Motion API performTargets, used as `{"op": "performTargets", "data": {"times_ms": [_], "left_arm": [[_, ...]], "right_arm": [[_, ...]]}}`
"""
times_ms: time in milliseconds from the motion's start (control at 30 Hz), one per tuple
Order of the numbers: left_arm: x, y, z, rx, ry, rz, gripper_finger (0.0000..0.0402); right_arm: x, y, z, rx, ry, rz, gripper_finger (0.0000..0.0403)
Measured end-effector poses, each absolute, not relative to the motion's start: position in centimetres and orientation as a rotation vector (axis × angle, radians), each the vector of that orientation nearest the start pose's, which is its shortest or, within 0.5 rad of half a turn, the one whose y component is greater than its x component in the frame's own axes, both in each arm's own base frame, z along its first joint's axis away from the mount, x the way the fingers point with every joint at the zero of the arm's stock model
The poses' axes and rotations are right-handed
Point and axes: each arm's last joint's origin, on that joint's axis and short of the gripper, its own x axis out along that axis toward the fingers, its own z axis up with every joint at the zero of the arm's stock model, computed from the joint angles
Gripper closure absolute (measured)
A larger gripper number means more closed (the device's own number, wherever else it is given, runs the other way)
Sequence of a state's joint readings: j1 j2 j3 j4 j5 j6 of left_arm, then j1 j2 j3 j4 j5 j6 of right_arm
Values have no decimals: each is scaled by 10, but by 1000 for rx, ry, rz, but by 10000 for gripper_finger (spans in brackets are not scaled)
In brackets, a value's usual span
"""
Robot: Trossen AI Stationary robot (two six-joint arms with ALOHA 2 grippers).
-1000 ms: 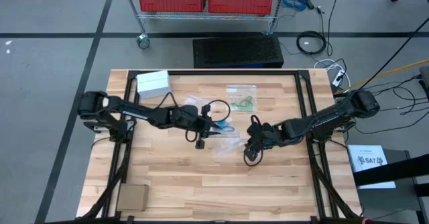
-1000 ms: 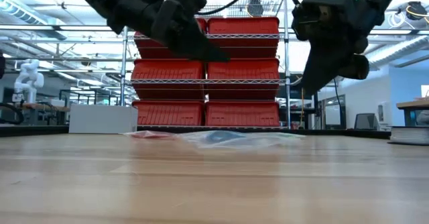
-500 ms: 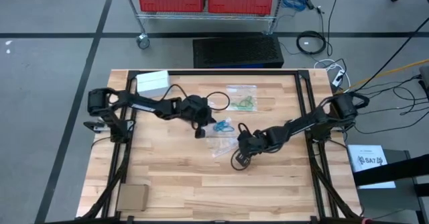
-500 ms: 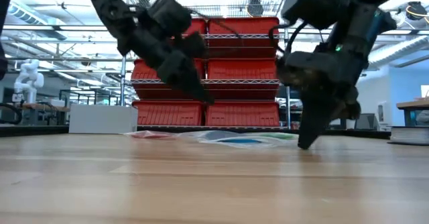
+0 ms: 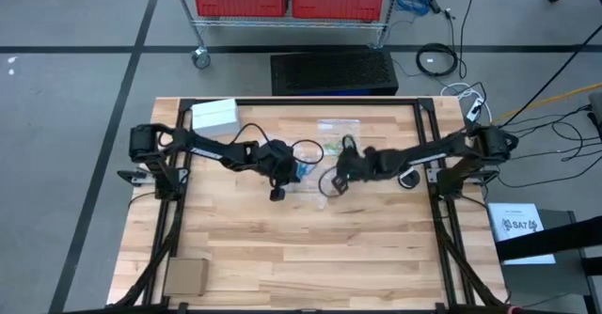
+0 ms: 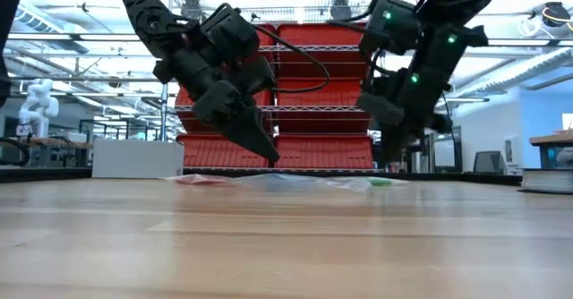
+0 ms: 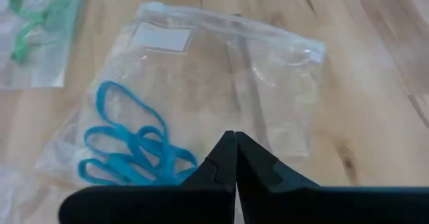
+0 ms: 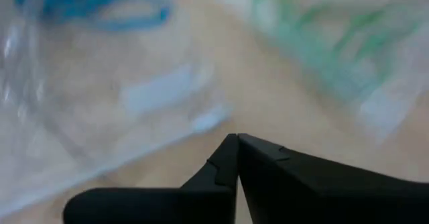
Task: Sort rubber bands
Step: Close the bottom right transparent zip lock bag
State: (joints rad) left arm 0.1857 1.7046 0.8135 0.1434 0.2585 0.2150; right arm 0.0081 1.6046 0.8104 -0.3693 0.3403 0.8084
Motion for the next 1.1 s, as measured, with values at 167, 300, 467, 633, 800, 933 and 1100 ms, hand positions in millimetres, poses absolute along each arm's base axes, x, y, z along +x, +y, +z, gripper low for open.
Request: {"op": "performTargets", "data": {"times_ms": [167, 300, 467, 633, 800, 933, 1100], "left_arm": [[323, 46, 148, 61, 720, -145, 398], [322, 55, 153, 84, 718, -5, 398], [318, 75, 153, -17, 717, 75, 399], [319, 87, 157, -1, 654, 80, 399], [319, 92, 157, -12, 622, -13, 399], [318, 96, 157, 0, 623, -9, 399], [314, 96, 153, -23, 668, -41, 399]], "right_arm": [[274, -23, 175, 484, 888, -671, 403], [280, -7, 189, 507, 815, -496, 403], [302, 20, 177, 527, 725, -377, 403], [312, 42, 154, 597, 752, -329, 403], [318, 61, 141, 675, 771, -232, 403], [320, 63, 123, 711, 835, -260, 403], [320, 55, 118, 728, 849, -319, 403]]}}
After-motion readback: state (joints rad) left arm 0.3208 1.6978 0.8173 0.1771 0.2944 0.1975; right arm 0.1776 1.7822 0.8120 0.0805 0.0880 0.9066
